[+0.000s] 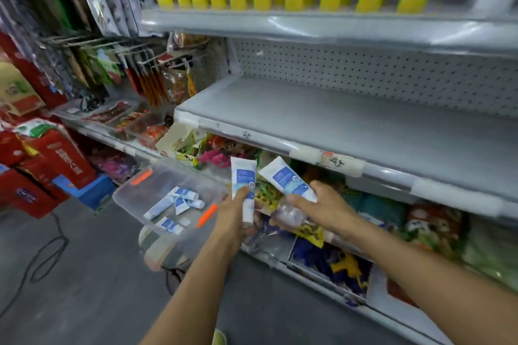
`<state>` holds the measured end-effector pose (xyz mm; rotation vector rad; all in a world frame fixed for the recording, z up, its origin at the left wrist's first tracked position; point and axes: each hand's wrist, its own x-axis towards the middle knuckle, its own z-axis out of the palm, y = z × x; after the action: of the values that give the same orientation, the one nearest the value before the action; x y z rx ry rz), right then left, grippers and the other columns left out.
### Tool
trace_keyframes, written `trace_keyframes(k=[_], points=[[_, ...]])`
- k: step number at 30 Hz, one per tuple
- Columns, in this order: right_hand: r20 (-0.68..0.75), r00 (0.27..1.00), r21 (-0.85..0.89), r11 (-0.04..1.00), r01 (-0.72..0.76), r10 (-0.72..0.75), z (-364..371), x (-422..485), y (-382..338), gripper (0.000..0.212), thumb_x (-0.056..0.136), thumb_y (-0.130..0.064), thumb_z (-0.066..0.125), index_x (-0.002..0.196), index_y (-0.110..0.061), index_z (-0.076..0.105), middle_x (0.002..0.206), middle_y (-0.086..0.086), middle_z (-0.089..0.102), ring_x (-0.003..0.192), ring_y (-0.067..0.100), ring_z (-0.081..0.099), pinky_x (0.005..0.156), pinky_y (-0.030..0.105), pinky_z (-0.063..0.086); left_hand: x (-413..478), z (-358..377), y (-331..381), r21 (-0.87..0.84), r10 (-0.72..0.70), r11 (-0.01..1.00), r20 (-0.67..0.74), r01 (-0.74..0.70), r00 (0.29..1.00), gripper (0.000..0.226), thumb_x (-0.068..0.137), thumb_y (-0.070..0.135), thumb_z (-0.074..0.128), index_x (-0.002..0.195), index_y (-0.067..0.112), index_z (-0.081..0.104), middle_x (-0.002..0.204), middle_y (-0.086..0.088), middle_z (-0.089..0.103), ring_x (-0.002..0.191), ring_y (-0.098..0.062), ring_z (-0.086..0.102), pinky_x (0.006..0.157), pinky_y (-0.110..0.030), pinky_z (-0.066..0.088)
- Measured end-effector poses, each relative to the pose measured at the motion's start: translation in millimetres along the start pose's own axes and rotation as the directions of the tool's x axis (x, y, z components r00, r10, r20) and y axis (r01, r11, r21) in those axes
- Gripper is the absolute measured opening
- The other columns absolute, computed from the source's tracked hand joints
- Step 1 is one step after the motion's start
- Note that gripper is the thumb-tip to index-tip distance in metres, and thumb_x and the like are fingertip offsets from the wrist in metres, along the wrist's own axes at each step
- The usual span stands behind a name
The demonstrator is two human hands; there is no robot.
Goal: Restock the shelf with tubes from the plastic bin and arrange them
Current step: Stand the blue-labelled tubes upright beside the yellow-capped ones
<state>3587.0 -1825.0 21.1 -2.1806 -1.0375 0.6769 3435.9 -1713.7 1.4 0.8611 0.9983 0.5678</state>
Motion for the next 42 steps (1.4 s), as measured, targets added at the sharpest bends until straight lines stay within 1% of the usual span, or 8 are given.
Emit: trace_keyframes(k=[6,12,18,22,26,29,33,42], points=[[-0.175,0.985,0.266,0.963,0.036,0.011,-111.5,-99.6,34.3,0.025,0.092,-0.038,0.051,0.083,-0.016,0.057,0.079,-0.001,0.055,0.068,0.013,0.05,0.061,0.029,0.037,-95.2,113.1,-8.2,0.132,0.166,0.973,0.179,-0.19,0.97,0.012,0.093,0.032,0.055,0.096,0.02,0.057,0.057,0.004,0.059,0.044,-0.01,0.047,0.043,-0.019,0.032],[-0.4,0.917,0.346,0.928,0.139,0.011,-197.4,-167.5,48.3,0.021,0.096,-0.024,0.044,0.076,-0.017,0.042,0.077,0.0,0.044,0.067,0.013,0.039,0.058,0.026,0.031,-155.0,201.7,3.1,0.131,0.214,0.952,0.366,-0.278,0.906,0.011,0.091,0.024,0.048,0.095,0.014,0.049,0.066,-0.005,0.046,0.045,-0.014,0.043,0.04,-0.02,0.031],[-0.634,0.773,0.424,0.843,0.331,0.015,-261.2,-190.1,58.7,0.019,0.096,-0.03,0.051,0.113,-0.021,0.047,0.103,0.002,0.056,0.074,0.009,0.05,0.056,0.02,0.039,-199.0,272.6,29.7,0.191,0.38,0.831,0.49,-0.522,0.785,0.015,0.095,0.024,0.054,0.106,0.015,0.06,0.084,-0.006,0.064,0.073,-0.016,0.061,0.061,-0.031,0.053],[-0.73,0.683,0.404,0.817,0.412,0.016,-308.1,-189.0,54.6,0.029,0.096,-0.028,0.054,0.123,-0.02,0.046,0.105,-0.007,0.057,0.082,0.004,0.054,0.064,0.019,0.041,-205.1,311.4,48.3,0.137,0.481,0.743,0.57,-0.655,0.665,0.021,0.095,0.024,0.058,0.114,0.017,0.062,0.092,0.002,0.067,0.075,-0.006,0.06,0.062,-0.017,0.048],[-0.764,0.644,0.353,0.848,0.396,0.018,-356.9,-172.0,43.4,0.023,0.091,-0.023,0.062,0.112,-0.015,0.056,0.098,0.001,0.063,0.08,0.01,0.058,0.065,0.02,0.046,-200.7,341.5,66.7,0.103,0.553,0.692,0.561,-0.715,0.616,0.022,0.093,0.021,0.061,0.115,0.018,0.061,0.095,0.002,0.067,0.074,-0.005,0.057,0.053,-0.01,0.043],[-0.773,0.633,0.266,0.885,0.382,-0.041,-385.8,-155.1,34.1,0.028,0.086,-0.017,0.068,0.112,-0.014,0.058,0.098,-0.001,0.066,0.082,0.008,0.061,0.068,0.017,0.049,-190.7,355.3,79.7,0.095,0.623,0.636,0.523,-0.766,0.581,0.019,0.09,0.017,0.066,0.107,0.021,0.062,0.096,0.005,0.068,0.078,-0.007,0.059,0.06,-0.016,0.046],[-0.775,0.63,0.18,0.94,0.289,-0.046,-415.4,-117.6,26.1,0.038,0.079,-0.02,0.074,0.113,-0.015,0.059,0.104,0.0,0.067,0.092,0.016,0.064,0.082,0.031,0.053,-170.1,369.6,96.0,0.109,0.676,0.571,0.5,-0.814,0.541,0.025,0.086,0.017,0.07,0.11,0.019,0.064,0.099,0.004,0.069,0.079,-0.011,0.063,0.066,-0.027,0.052],[-0.732,0.681,0.002,0.999,0.034,-0.022,-453.3,-31.1,35.2,0.047,0.072,-0.019,0.078,0.114,-0.013,0.056,0.109,0.006,0.065,0.096,0.025,0.062,0.085,0.039,0.053,-137.8,394.2,111.9,0.093,0.678,0.575,0.503,-0.813,0.536,0.023,0.085,0.018,0.072,0.104,0.023,0.061,0.099,0.004,0.07,0.076,-0.009,0.064,0.064,-0.025,0.049]])
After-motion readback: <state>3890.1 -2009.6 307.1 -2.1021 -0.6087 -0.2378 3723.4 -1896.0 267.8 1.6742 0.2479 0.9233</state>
